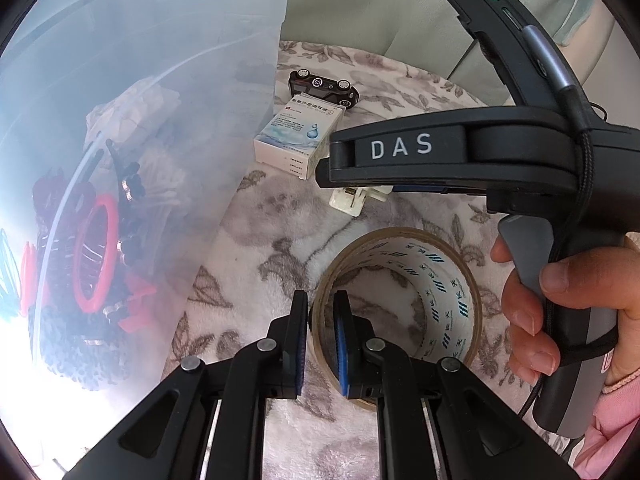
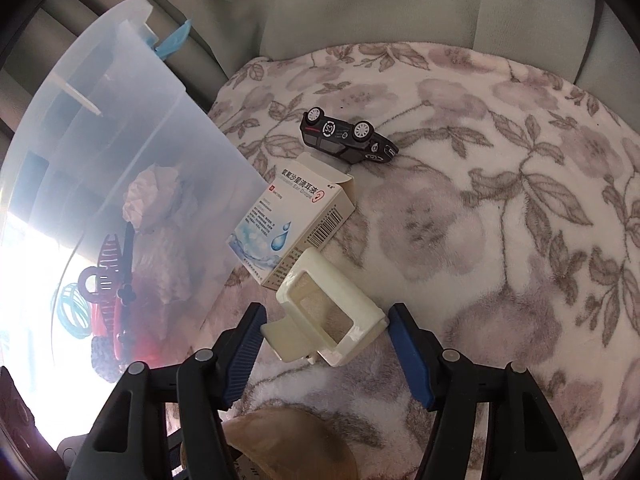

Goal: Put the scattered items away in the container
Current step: 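Grasp the cream plastic holder with the right tool while the left tool holds the tape, then carry the tape roll and cream holder over the clear bin with both tools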

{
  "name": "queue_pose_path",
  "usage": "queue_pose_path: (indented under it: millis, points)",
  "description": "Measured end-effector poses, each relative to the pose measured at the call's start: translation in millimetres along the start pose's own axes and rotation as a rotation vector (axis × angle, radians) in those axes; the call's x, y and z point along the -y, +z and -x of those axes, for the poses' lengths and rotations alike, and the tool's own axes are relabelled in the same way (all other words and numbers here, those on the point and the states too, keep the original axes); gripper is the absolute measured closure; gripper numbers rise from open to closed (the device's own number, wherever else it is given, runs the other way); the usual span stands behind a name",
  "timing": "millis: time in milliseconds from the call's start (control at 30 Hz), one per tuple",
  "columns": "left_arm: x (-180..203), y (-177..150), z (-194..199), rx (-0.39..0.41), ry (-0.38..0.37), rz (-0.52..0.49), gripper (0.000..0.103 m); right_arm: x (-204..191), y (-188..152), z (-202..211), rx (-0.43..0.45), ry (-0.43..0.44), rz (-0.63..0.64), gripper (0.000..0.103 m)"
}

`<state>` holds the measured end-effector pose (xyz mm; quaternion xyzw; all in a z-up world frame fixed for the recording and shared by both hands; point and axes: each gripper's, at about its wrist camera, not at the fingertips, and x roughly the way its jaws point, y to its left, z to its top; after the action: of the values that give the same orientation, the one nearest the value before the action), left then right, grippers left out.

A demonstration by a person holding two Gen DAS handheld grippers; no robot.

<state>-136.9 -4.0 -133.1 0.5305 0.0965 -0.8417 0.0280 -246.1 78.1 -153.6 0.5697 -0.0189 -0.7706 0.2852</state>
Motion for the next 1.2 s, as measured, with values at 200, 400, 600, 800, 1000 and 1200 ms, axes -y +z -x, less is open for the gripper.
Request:
queue_pose_path:
  millis: [200, 400, 600, 800, 1000, 1200]
  points:
    - [1.2, 0.9, -0.7, -0.002, 0.009, -0.001, 0.092, 11.6, -8.2, 14.0, 0.013, 0.005, -0.051, 0.037]
    - [5.8, -0.2, -0.1, -0.006, 0.032, -0.023, 0.092, 24.6, -20.8, 33.3, 0.031, 0.003, -0.134, 0.037]
    - [13.2, -7.9, 1.8, 0.002, 0.069, -0.063, 0.091, 32.2, -49.3, 56.7, 0.075, -0.003, -0.237, 0.037]
    - [15.1, -8.0, -1.3, 0.011, 0.084, -0.084, 0.091, 33.4, -79.3, 78.5, 0.112, 0.008, -0.314, 0.037]
    - [16.2, -20.0, 14.3, 0.027, 0.080, -0.091, 0.089, 34.7, -99.8, 101.6, 0.150, 0.017, -0.358, 0.037]
    - [21.2, -27.9, 29.1, 0.054, 0.068, -0.109, 0.088, 25.5, -109.6, 125.8, 0.198, 0.026, -0.337, 0.037]
